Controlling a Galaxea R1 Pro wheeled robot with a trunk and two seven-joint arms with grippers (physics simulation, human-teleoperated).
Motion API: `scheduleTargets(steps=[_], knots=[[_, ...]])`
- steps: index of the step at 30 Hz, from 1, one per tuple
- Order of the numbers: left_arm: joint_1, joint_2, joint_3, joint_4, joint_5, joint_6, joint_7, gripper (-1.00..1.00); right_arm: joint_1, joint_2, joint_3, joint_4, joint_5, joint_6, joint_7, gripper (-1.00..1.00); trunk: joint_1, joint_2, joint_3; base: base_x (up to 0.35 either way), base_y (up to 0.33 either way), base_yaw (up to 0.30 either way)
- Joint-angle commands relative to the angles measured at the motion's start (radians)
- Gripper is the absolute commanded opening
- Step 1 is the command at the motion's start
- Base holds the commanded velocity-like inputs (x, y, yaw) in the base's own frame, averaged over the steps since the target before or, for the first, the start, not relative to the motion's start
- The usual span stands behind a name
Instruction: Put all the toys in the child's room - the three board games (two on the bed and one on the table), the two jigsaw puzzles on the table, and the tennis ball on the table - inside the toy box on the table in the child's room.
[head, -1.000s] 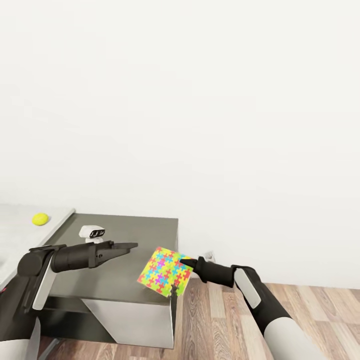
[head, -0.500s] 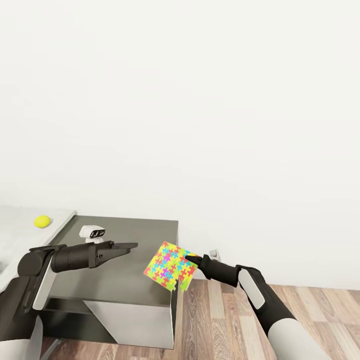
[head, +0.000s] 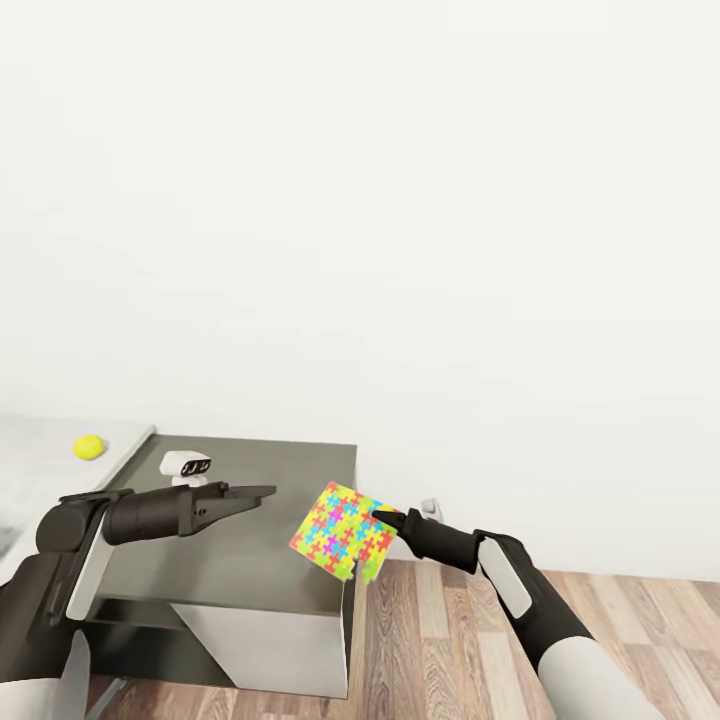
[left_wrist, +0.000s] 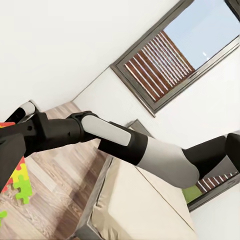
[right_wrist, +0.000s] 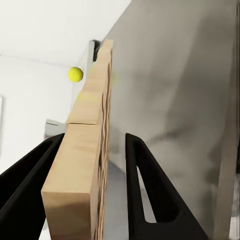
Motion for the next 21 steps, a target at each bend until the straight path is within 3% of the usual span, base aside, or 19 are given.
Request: scheduleTargets(steps=[1,8,15,21], knots=[[-0.001,0.0,0.0,0.0,-0.001,0.011,-0.004,1.0,-0.001,-0.002,0.0,0.0,-0.004,0.005,0.001,-1.0,-0.004,0.006,0.002,0.0,0.0,0.0],[-0.001,0.0,0.001,0.0,-0.003,0.011,-0.004,1.0,0.0,-0.044,0.0,-0.003,-0.005,-0.031,0.002,-1.0,-0.031,0.055,0.024,0.0,0.0,0.0],[-0.002,0.006,0.004,0.0,-0.006,0.011,-0.004,1.0,0.004,-0.053,0.0,-0.002,0.0,-0.083,0.056,-1.0,-0.058,0.104,0.046,0.0,0.0,0.0],[-0.004,0.008,0.004,0.001,-0.009,0.011,0.003,1.0,0.008,-0.095,0.0,-0.002,-0.003,-0.09,0.071,-1.0,-0.081,0.146,0.065,0.0,0.0,0.0]])
